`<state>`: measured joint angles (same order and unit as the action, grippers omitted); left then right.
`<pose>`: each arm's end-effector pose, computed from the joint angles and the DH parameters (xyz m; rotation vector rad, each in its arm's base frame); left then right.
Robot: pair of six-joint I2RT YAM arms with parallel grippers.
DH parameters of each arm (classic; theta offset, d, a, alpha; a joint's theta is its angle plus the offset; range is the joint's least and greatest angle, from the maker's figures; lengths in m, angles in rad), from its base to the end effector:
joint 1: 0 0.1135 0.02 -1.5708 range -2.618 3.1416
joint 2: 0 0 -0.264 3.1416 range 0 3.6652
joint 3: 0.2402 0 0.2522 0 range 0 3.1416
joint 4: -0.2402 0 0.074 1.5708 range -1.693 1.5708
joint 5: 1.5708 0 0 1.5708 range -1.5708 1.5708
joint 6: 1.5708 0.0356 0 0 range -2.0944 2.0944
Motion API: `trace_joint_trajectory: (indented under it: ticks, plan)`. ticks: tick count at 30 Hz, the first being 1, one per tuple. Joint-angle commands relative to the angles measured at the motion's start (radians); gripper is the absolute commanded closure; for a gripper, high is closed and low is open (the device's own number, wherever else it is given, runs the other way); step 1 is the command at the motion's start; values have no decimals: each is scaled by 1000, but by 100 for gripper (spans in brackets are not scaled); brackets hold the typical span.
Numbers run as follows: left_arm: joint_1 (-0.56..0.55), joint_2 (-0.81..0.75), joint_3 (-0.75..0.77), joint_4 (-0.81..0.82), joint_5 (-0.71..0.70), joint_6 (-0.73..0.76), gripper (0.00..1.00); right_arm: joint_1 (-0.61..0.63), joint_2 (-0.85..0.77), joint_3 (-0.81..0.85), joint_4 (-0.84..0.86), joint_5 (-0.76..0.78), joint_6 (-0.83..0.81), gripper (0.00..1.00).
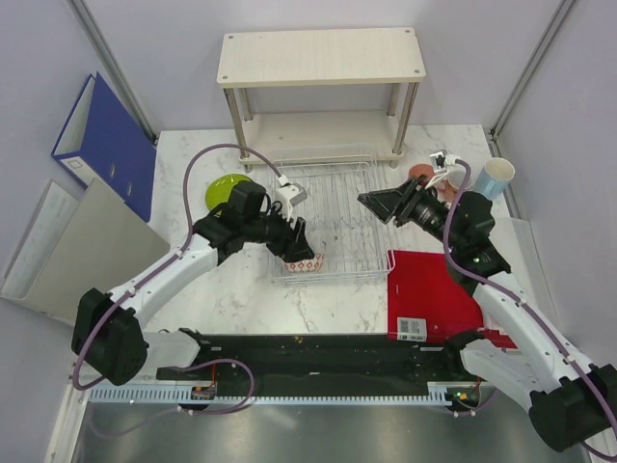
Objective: Unload the mixed dishes from the dish rack
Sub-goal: Pick up the cup from the dish rack.
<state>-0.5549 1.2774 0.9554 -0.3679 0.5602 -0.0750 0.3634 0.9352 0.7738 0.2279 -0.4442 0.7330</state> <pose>0.2241 -0.1611 0.2793 0.8472 2.1541 -0.9623 0.2008 0.0927 0.3529 -0.0851 1.6348 1.1931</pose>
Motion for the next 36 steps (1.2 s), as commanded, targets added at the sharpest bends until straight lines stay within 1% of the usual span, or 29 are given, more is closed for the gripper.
trace_joint_trajectory:
  ticks: [1, 4, 7, 9, 13, 22, 27, 32, 36]
  plan:
    - [-5, 22, 43, 23, 92, 190, 31, 19, -35, -59, 141, -1, 0, 42]
    - [-7, 65, 75, -12, 113, 248, 33, 25, -39, -91, 169, -11, 17, 42]
    - [-7, 102, 91, -32, 124, 256, 40, 26, -53, -123, 180, -8, 25, 42]
    - [-7, 120, 85, -29, 139, 258, 41, 26, -62, -136, 194, -5, 28, 42]
    - [-8, 148, 80, -22, 165, 244, 50, 28, -55, -148, 205, -8, 40, 42]
    - [-34, 145, 34, 1, 173, 242, 57, 39, -24, -179, 245, 1, 63, 42]
    - [-43, 160, 34, -11, 162, 236, 61, 46, 11, -189, 255, 7, 66, 42]
    - [-48, 162, 34, -34, 101, 227, 59, 48, 36, -199, 266, 9, 65, 42]
    - [-48, 162, 36, -51, 34, 225, 53, 51, 45, -205, 275, 7, 65, 42]
